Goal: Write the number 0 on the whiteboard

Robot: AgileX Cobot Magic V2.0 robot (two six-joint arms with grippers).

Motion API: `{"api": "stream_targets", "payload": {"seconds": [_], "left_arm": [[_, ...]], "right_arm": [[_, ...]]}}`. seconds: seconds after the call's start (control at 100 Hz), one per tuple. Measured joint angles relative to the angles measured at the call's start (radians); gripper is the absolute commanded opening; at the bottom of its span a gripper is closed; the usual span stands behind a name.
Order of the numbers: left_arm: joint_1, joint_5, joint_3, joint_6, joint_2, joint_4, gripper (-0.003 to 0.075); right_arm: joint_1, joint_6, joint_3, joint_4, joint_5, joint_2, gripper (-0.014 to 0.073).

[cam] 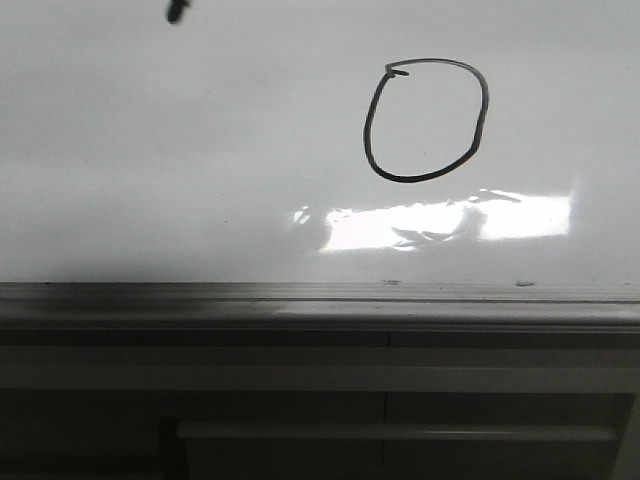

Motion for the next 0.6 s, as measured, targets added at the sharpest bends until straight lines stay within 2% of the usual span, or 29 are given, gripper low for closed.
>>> {"api": "stream_targets", "payload": {"seconds": [0.11,0.25,0.6], "left_arm": [[0.002,-0.124,0.029,-0.051,0.083,0.0,-0.002],[0.032,-0.205,0.029,-0.072,0.191,-0.044,-0.002],[0.141,-0.251,0.029,-0.076,0.237,-0.098,-0.002]], "right_arm": [[-0.049,0.007,0.029,0.0,0.078,-0.051,-0.0067],[-0.058,0.033,0.094,0.0,0.152,-0.086,-0.0067],[-0.058,0.07,0.217,-0.001,0.183,-0.176,-0.0067]]}}
